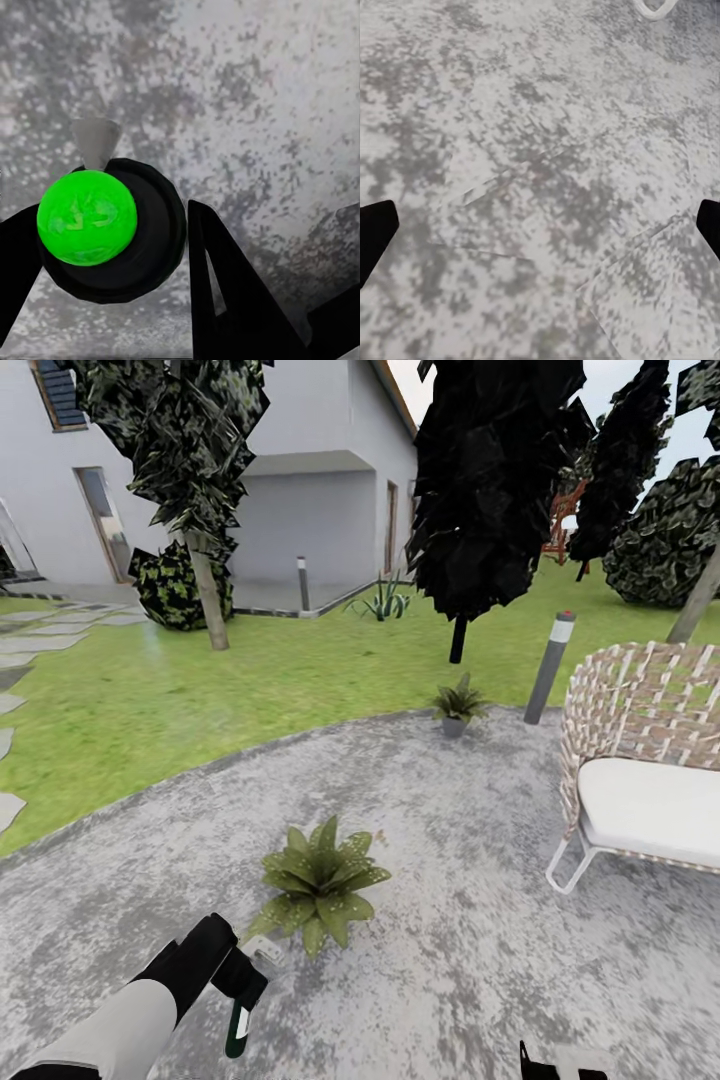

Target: Pick up the pesticide atomizer in the garden and spray insectifuge to fully cover both potted plants in the garden.

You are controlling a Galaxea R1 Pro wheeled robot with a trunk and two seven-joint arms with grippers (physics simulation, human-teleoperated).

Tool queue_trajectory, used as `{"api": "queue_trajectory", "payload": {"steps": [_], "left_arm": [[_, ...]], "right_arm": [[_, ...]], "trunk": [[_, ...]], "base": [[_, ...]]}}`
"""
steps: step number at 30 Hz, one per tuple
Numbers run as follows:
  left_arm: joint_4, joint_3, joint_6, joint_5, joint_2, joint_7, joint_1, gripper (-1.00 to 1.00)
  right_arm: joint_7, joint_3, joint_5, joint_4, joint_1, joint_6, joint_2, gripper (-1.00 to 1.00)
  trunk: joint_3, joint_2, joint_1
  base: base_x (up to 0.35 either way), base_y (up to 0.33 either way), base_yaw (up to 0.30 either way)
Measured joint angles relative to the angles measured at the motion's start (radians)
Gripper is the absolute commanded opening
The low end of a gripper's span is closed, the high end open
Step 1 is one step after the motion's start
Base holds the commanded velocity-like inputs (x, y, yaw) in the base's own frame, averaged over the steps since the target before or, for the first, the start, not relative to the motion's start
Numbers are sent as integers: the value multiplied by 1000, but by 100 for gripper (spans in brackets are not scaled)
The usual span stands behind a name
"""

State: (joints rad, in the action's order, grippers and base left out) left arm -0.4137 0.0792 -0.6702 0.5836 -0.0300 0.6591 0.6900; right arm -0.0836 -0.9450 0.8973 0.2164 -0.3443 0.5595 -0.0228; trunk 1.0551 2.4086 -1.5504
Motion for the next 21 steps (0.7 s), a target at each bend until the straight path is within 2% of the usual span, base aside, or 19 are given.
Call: {"api": "queue_trajectory", "payload": {"steps": [6, 15, 21], "left_arm": [[0, 1, 3, 0, 1, 0, 0, -100], [0, 1, 2, 0, 2, -2, 0, -100], [0, 1, 2, 0, 1, -1, 0, -100]], "right_arm": [[0, 0, 0, 0, 0, 0, 0, 100], [0, 0, 0, 0, 0, 0, 0, 100], [0, 0, 0, 0, 0, 0, -1, 100]], "trunk": [[0, 0, 0], [0, 0, 0], [0, 0, 0]], "base": [[0, -59, 22], [3, -260, 0], [106, -267, 0]]}}
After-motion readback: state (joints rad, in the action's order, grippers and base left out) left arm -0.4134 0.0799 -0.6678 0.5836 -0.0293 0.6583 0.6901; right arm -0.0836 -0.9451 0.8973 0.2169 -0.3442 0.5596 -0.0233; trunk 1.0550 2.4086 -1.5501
